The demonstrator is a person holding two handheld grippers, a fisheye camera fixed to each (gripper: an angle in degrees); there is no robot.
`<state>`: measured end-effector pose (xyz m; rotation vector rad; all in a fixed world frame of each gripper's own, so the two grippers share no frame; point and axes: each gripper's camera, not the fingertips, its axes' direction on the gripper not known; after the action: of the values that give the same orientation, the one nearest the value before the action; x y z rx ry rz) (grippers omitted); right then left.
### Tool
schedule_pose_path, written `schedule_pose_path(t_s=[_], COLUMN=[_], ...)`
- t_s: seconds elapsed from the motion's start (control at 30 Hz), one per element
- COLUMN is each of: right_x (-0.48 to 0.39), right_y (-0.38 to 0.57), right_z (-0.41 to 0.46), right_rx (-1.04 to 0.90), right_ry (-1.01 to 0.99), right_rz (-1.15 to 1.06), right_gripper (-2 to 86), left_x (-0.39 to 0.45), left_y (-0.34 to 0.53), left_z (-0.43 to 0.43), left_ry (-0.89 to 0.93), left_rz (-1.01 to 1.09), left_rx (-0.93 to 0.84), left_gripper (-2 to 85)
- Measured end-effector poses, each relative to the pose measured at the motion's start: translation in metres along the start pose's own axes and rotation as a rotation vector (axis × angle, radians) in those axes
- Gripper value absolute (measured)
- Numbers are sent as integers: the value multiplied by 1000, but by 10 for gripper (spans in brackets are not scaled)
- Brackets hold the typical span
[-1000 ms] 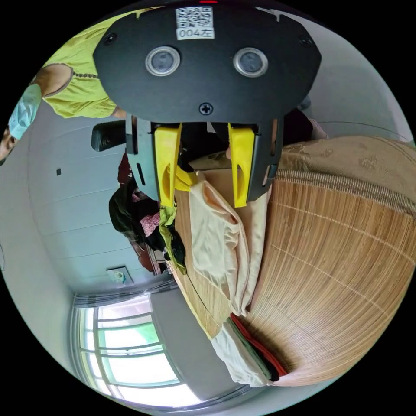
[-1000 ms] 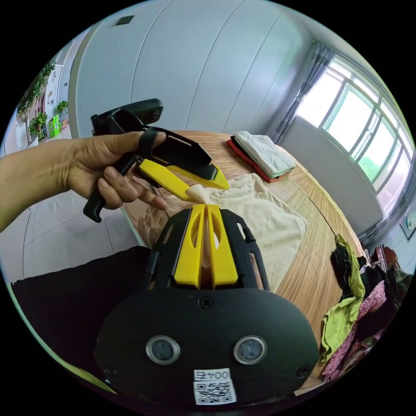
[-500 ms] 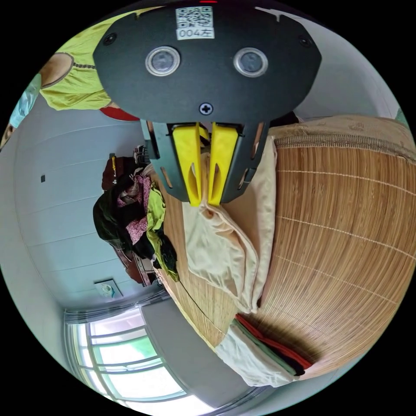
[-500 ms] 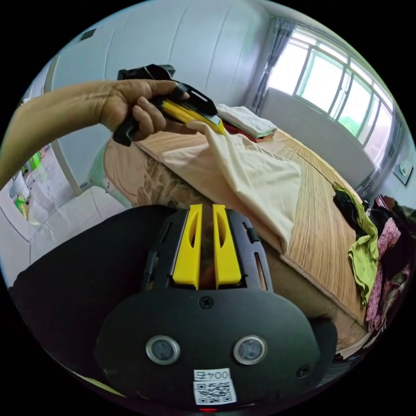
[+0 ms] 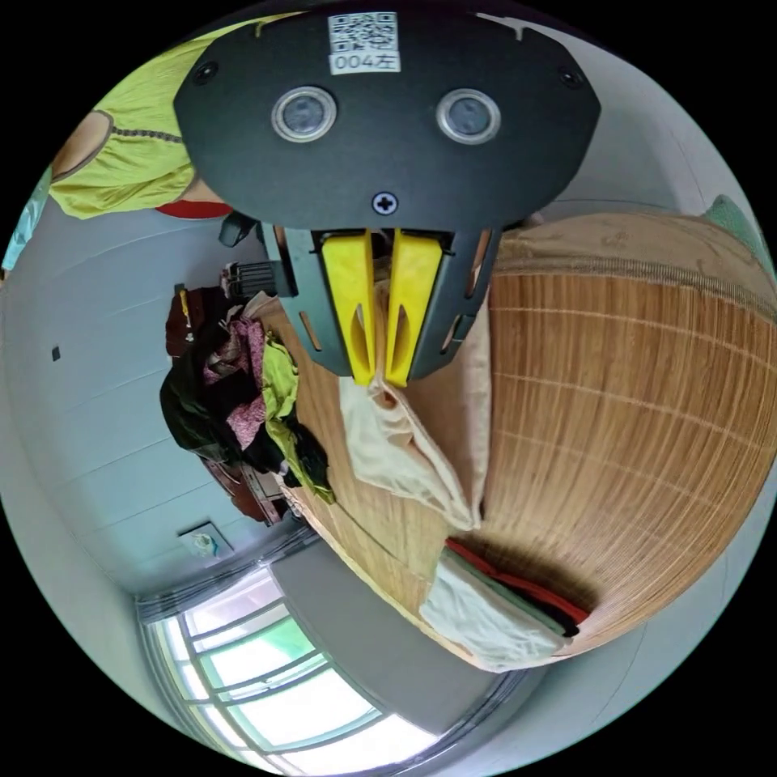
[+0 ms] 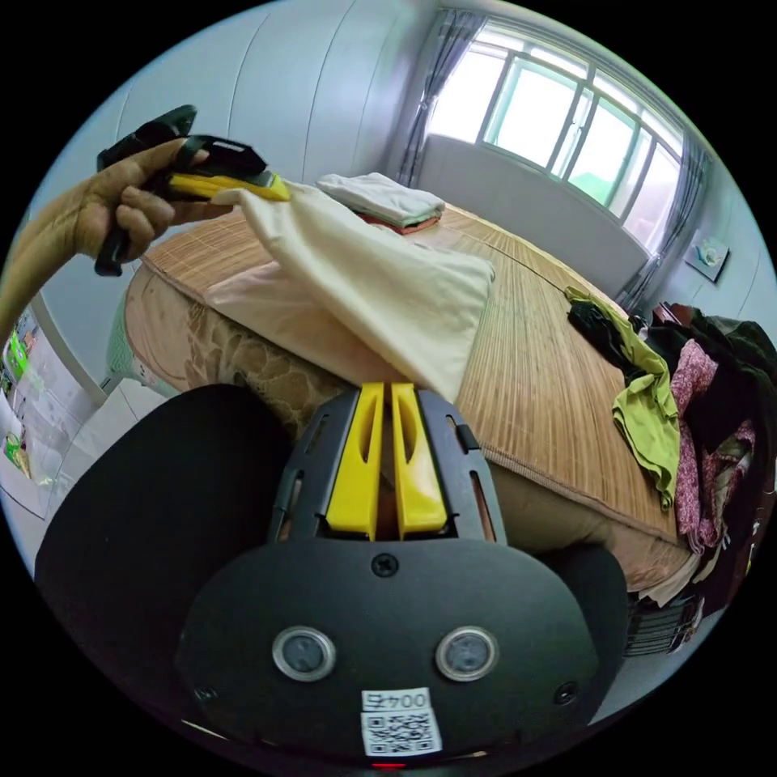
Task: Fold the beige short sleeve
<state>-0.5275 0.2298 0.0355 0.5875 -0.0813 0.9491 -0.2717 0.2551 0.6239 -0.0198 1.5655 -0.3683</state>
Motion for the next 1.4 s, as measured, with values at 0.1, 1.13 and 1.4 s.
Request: schedule_pose_path(t_s=[0.1,1.13,1.4], right_x=[4,135,129], right_y=[3,-18,16], right_z=[1,29,69], right_rx=[5,-22,-87], right_ry=[14,-140,-178], right_rz=[-25,65,20], right_gripper=[20,16,41], left_x=[-39,84,33], left_y=[19,-53,-125], left_z=[18,77,165], left_ry=[38,-3,-303], left_rz=[-105,136,-81], left_rx=[-9,116,133], left_gripper=[26,2,2])
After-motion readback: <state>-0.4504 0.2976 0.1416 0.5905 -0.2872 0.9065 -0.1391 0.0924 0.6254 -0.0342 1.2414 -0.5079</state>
